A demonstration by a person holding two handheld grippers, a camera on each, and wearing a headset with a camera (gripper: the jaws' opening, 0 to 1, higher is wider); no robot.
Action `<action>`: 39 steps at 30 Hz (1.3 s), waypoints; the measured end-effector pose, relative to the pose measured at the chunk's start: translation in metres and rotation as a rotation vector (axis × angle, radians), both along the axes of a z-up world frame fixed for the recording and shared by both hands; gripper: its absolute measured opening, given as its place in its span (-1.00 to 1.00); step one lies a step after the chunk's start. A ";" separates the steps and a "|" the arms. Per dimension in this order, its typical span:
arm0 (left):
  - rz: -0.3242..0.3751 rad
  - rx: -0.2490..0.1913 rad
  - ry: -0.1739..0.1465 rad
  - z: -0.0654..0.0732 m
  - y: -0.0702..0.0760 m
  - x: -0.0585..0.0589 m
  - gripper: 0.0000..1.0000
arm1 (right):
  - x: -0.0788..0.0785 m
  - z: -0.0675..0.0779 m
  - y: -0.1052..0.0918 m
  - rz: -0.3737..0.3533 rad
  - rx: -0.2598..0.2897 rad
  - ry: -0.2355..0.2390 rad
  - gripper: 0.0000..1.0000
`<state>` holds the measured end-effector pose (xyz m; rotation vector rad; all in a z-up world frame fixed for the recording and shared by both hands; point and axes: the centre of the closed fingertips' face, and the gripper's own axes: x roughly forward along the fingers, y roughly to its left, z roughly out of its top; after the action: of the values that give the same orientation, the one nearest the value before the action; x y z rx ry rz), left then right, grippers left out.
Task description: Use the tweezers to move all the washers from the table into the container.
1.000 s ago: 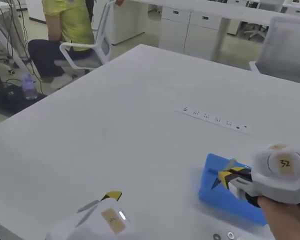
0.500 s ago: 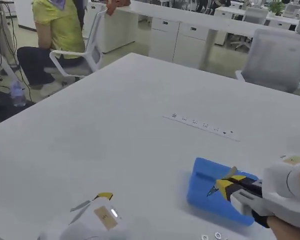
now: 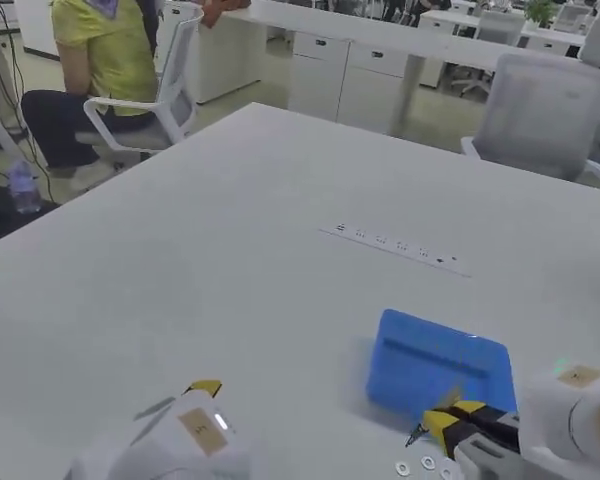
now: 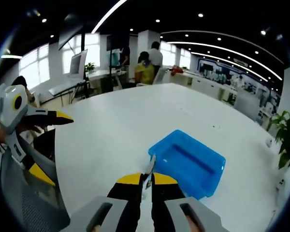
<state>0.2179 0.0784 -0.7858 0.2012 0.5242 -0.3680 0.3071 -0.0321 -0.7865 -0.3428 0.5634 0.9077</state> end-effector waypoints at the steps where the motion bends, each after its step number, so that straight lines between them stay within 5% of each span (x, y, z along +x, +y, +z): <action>1: 0.002 0.002 -0.004 0.001 0.001 0.000 0.97 | -0.001 -0.002 -0.001 0.000 -0.002 0.004 -0.95; 13: -0.004 0.016 0.005 -0.003 0.000 0.000 0.96 | 0.006 -0.026 -0.007 -0.013 -0.058 0.008 -0.94; 17: -0.005 0.027 0.008 -0.004 0.001 -0.001 0.95 | 0.007 -0.026 -0.007 -0.039 -0.017 0.044 -0.94; 39: -0.005 0.044 0.019 -0.005 0.001 -0.002 0.93 | 0.010 -0.025 -0.006 -0.063 -0.002 0.038 -0.95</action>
<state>0.2161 0.0793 -0.7911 0.2420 0.5509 -0.3634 0.3173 -0.0378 -0.8118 -0.3090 0.6071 0.8545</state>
